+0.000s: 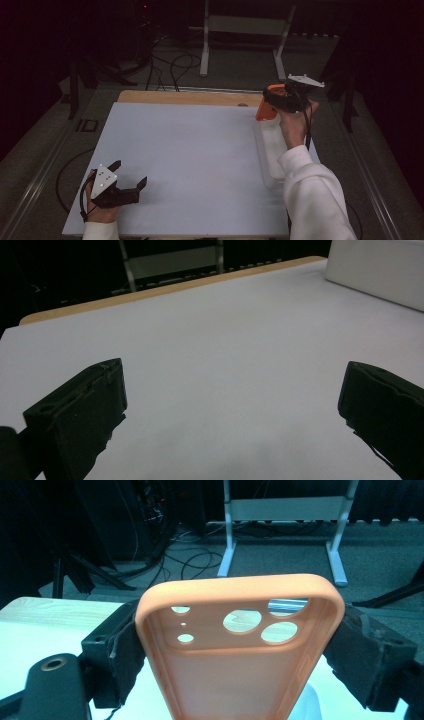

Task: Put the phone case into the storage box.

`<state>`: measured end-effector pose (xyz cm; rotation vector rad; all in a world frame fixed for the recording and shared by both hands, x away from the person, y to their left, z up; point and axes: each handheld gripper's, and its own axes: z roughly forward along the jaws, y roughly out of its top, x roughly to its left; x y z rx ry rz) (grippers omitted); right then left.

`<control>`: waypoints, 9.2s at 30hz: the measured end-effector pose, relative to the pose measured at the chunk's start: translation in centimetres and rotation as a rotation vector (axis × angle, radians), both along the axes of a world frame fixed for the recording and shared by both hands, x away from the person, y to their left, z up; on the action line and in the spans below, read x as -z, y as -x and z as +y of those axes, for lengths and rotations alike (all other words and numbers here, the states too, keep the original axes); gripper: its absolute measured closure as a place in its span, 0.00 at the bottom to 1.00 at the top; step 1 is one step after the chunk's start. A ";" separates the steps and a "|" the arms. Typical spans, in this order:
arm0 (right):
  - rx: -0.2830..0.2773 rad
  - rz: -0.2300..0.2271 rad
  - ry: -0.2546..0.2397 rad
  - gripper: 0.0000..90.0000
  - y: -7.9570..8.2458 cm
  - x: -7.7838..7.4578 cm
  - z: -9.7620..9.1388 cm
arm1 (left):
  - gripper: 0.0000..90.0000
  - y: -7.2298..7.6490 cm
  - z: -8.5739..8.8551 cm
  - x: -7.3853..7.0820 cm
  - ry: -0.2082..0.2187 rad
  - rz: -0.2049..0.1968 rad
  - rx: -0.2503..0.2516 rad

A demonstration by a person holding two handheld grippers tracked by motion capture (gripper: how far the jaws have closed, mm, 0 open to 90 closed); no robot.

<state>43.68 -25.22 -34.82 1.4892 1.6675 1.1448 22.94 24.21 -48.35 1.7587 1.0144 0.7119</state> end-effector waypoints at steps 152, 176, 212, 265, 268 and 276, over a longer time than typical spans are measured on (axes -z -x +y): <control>0.103 0.140 0.039 0.18 -2.2 7.1 -1.6 | 0.00 0.2 -0.1 -0.1 -0.005 -0.013 -0.003; 0.102 0.156 0.050 0.18 -2.4 7.6 -1.5 | 0.00 0.2 -0.1 -0.1 -0.004 -0.012 -0.002; 0.112 0.164 0.055 0.17 -3.2 8.4 -1.2 | 0.00 0.2 -0.1 0.0 -0.006 -0.008 -0.004; 0.113 0.155 0.066 0.16 -5.3 9.0 -1.0 | 0.00 0.3 0.0 0.0 0.006 -0.010 -0.010; 0.108 0.141 0.058 0.13 -5.2 9.0 -1.1 | 0.00 0.3 0.0 0.0 0.006 -0.010 -0.009; 0.100 0.117 0.053 0.10 -5.1 8.7 -1.1 | 0.00 0.3 0.0 0.0 0.006 -0.011 -0.009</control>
